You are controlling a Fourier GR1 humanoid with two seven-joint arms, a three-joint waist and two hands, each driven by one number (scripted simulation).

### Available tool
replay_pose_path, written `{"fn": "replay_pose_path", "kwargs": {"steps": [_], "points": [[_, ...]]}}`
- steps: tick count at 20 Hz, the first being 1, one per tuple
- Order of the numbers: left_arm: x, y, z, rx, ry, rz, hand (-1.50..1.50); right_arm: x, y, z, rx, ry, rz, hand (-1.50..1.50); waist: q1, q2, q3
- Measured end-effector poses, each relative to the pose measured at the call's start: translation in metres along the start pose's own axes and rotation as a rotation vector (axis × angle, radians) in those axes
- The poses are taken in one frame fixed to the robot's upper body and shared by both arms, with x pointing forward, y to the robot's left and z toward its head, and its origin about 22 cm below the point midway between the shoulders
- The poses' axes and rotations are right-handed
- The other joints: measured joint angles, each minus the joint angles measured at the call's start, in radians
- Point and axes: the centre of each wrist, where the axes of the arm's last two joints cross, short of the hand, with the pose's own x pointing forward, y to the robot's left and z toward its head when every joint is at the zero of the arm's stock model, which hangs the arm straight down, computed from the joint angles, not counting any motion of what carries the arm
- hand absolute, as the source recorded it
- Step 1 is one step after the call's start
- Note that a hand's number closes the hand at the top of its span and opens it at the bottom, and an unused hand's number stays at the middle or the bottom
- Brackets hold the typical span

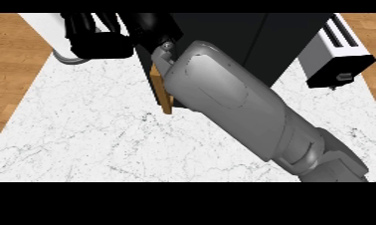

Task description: Pick up the wine, place it into the cabinet and close the cabinet

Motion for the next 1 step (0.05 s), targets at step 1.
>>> {"fn": "replay_pose_path", "kwargs": {"steps": [1], "points": [[0.0006,-0.0004,-0.0012,0.000,-0.003,-0.004,1.50,-0.0011,-0.0008,0.0004,0.005,-0.011,0.004,1.50,0.000,0.000,-0.001]]}}
